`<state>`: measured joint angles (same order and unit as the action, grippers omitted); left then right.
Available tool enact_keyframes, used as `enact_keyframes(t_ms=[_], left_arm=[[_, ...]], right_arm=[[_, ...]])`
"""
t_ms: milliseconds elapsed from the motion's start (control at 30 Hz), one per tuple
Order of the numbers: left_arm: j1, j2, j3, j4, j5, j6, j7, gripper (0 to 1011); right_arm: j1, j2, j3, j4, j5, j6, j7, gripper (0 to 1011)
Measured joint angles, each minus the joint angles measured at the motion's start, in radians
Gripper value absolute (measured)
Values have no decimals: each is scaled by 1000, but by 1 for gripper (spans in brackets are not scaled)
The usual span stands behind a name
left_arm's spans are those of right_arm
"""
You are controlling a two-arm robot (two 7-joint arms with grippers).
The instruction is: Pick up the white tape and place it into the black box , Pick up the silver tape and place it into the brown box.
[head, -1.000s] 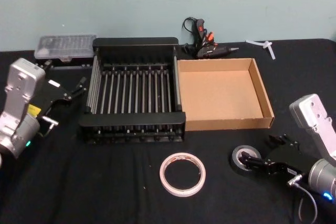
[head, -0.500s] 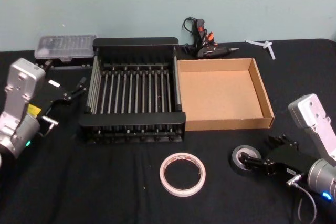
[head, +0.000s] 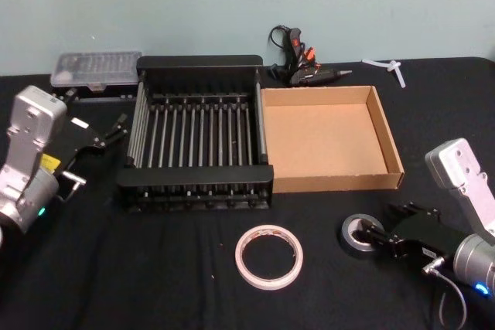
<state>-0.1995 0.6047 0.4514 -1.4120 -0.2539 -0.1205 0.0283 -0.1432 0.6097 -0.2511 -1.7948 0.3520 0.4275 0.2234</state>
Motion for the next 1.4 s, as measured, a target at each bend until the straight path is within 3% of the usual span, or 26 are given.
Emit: enact_keyframes(t_ms=[533,900,1400], left_arm=[[0,0,0,0,0,0,0,1001],[0,0,0,0,0,0,0,1001],[0,0,0,0,0,0,0,1001]], right_arm=[[0,1,0,-1,1,-1,-1,144],[-1,-1,2,-1,1,-2,0,133],[12,-31,66,-39,6,-61,57,133]])
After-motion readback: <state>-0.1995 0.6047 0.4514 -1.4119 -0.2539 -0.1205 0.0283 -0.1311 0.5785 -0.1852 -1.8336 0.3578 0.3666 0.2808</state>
